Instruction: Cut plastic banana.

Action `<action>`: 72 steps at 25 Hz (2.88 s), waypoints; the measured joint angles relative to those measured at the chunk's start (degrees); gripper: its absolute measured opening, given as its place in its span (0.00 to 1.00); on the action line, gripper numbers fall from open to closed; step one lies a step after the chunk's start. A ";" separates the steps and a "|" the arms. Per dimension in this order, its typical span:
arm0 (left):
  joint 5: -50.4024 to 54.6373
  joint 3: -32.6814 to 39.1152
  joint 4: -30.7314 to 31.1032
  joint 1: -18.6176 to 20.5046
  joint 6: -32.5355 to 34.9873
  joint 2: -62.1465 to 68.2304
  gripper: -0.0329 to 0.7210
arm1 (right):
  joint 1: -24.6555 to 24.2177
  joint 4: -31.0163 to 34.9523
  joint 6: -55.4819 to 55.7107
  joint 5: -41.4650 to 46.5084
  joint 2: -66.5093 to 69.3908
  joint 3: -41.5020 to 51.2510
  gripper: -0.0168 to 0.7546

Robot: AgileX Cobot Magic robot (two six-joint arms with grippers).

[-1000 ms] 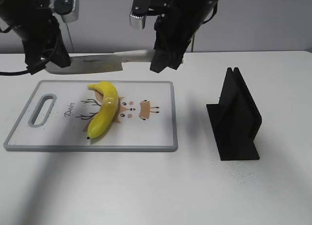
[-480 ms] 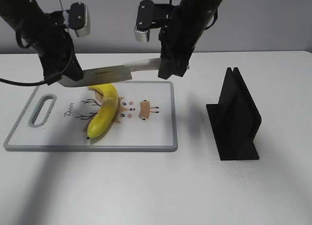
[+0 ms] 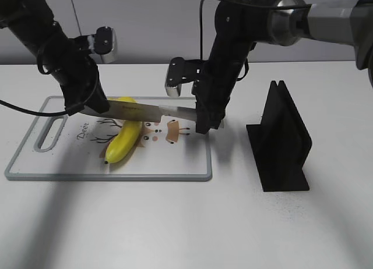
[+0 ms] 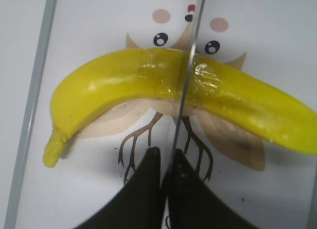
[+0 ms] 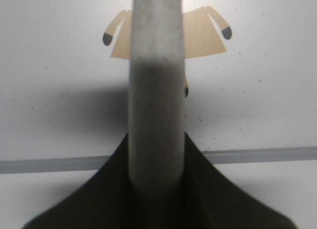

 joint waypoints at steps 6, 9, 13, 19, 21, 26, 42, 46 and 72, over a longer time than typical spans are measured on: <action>0.07 -0.01 -0.50 -0.06 0.00 0.30 0.06 | -0.10 -0.02 0.00 0.00 0.06 0.00 0.26; 0.38 -0.21 -0.70 -0.06 0.00 0.62 0.06 | -0.10 -0.02 0.00 0.00 0.06 0.00 0.26; 0.56 -0.34 -0.86 -0.06 0.02 0.74 0.07 | -0.10 -0.07 0.00 0.00 0.07 0.00 0.26; 0.93 -0.45 -1.22 -0.01 0.06 1.04 0.07 | -0.10 -0.14 0.00 0.00 0.07 0.00 0.26; 0.92 -0.45 -1.28 -0.01 0.06 1.04 0.07 | -0.10 -0.14 0.00 0.15 0.07 0.00 0.26; 0.92 -0.45 -1.32 0.03 0.16 1.10 0.07 | -0.10 -0.20 0.16 1.37 -0.19 -0.64 0.26; 1.45 1.20 -0.72 -0.49 -0.36 -7.54 0.06 | 0.06 -0.30 0.40 5.08 -9.64 -1.06 0.26; 2.40 1.20 -0.37 -0.56 -0.41 -11.38 0.06 | 0.13 0.01 0.45 5.55 -12.00 -1.06 0.26; -2.19 1.20 2.07 -0.79 -38.43 -31.40 0.90 | 0.55 2.15 10.54 9.19 -23.78 6.01 0.25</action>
